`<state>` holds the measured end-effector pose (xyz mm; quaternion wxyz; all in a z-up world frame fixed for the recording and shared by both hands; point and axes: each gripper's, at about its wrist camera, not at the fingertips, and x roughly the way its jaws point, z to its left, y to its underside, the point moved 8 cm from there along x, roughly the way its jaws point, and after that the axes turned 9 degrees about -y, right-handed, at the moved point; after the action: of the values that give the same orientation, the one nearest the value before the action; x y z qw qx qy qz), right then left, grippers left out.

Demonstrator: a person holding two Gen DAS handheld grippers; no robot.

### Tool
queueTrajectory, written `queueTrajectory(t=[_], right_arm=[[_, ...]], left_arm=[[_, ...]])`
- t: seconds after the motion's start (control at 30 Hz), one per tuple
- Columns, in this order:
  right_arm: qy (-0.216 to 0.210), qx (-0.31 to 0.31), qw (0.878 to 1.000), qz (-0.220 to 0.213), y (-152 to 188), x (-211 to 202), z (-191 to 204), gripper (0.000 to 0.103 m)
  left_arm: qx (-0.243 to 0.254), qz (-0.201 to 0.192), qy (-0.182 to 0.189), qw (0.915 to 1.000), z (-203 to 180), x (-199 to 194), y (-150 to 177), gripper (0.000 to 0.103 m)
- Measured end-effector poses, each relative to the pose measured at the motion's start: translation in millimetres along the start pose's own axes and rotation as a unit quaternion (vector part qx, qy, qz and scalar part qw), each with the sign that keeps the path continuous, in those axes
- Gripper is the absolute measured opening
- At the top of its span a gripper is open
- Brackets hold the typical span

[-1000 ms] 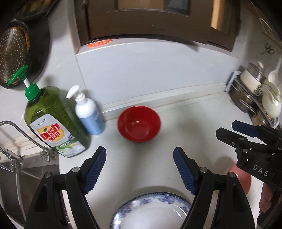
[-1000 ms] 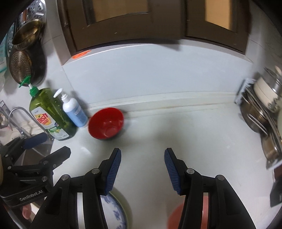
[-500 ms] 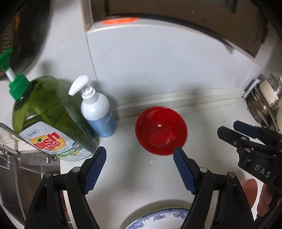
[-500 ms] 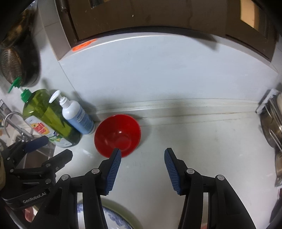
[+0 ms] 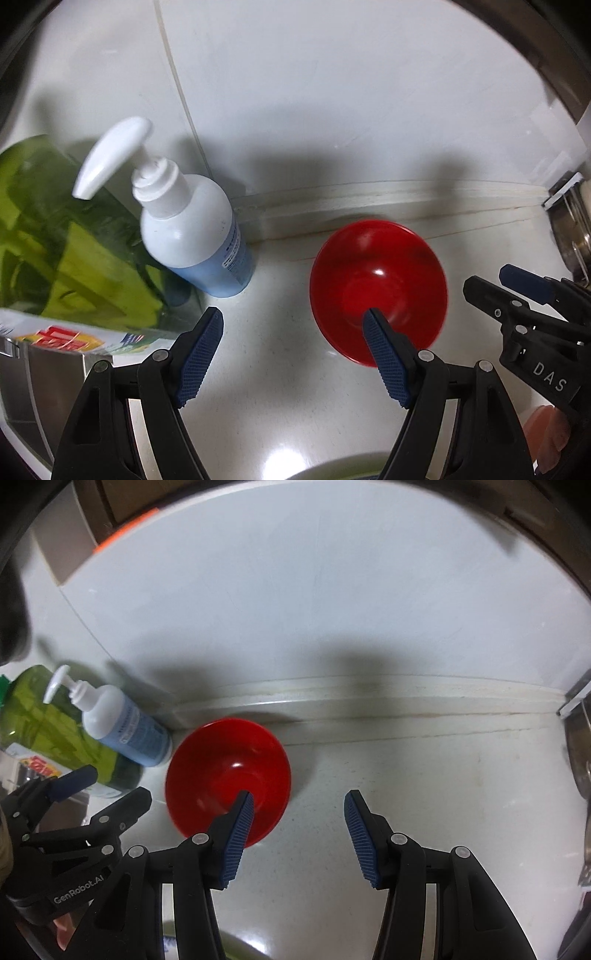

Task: Organize plates and bowls
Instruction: 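Close both grippers on the red-black bowl rim and lift it, then carry the red-black bowl with both grippers and lower it into the pink bowl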

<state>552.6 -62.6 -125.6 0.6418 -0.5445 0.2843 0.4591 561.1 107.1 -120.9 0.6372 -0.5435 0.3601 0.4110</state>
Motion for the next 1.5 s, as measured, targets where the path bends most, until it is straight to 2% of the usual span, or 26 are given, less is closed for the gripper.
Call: queueTrajectory(t=[0.3, 0.37, 0.57, 0.63, 0.7, 0.9, 1.1, 1.5], right_arm=[[-0.006, 0.017, 0.999, 0.034, 0, 37, -5, 0.05], [-0.007, 0.02, 0.999, 0.039, 0, 42, -6, 0.047], [-0.011, 0.026, 0.998, 0.051, 1, 51, -12, 0.038], [-0.014, 0.027, 0.998, 0.056, 3, 53, -13, 0.033], [-0.016, 0.025, 0.998, 0.061, 4, 55, -13, 0.027], [-0.017, 0.02, 0.997, 0.068, 6, 61, -7, 0.019], [-0.023, 0.019, 0.997, 0.068, 6, 62, -3, 0.013], [-0.026, 0.026, 0.998, 0.059, 8, 58, -7, 0.011]], left_arm=[[-0.005, 0.028, 0.001, 0.9996, -7, 30, 2, 0.071], [-0.008, 0.032, 0.001, 0.9995, -8, 34, 2, 0.07], [-0.012, 0.04, 0.011, 0.9991, -11, 46, -1, 0.059], [-0.012, 0.046, 0.014, 0.9988, -12, 49, -2, 0.054], [-0.011, 0.048, 0.012, 0.9987, -13, 52, -2, 0.045], [-0.002, 0.05, 0.018, 0.9986, -22, 60, -2, 0.025], [-0.001, 0.052, 0.033, 0.9981, -30, 62, -3, 0.014], [-0.011, 0.046, 0.044, 0.9979, -35, 45, -5, 0.013]])
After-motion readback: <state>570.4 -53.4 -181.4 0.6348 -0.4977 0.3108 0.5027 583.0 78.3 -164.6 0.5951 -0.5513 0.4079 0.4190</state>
